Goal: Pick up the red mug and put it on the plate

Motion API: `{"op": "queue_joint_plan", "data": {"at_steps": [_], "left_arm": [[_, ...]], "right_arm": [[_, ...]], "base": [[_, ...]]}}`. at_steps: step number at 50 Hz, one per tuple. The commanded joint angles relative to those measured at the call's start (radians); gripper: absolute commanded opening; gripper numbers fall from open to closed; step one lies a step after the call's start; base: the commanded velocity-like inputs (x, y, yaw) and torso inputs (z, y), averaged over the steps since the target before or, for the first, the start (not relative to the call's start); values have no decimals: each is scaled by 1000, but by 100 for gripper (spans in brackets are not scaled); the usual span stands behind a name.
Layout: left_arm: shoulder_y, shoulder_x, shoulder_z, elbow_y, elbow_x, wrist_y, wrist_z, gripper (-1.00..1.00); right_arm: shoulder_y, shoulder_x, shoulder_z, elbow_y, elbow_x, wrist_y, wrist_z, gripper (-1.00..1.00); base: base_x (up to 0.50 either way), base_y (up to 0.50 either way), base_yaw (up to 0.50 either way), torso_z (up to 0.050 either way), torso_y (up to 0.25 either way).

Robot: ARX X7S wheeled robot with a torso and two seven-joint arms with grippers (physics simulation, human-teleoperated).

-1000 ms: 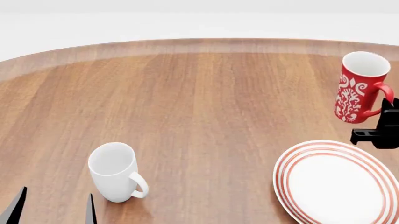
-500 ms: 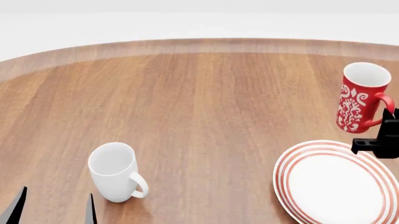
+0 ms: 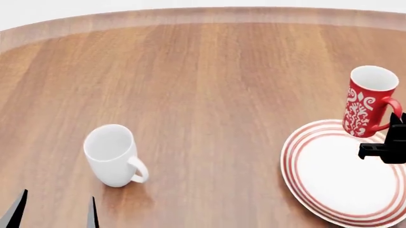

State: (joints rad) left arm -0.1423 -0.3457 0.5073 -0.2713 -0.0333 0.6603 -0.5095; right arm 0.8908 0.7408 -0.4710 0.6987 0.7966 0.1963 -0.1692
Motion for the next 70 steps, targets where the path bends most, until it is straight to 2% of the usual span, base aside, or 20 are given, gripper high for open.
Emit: {"op": "queue_joint_plan", "data": {"at_steps": [1,48,70], "left_arm": [[-1,-1,2,-3,-2,6,0,100],[-4,-3,9,-7,-2,15,-7,100],[-7,-6,15,-11,-7,22,-2,100]], "right_arm": [[3,3,9,-10,-10,-4,6,-100],[-2,-1,21,-5,-6,-9,9,-100],[-30,4,17,-6,-1,-13,-26,-100]], "base": [[0,0,0,0,-145],[0,0,0,0,-144],[0,0,0,0,-4]]}}
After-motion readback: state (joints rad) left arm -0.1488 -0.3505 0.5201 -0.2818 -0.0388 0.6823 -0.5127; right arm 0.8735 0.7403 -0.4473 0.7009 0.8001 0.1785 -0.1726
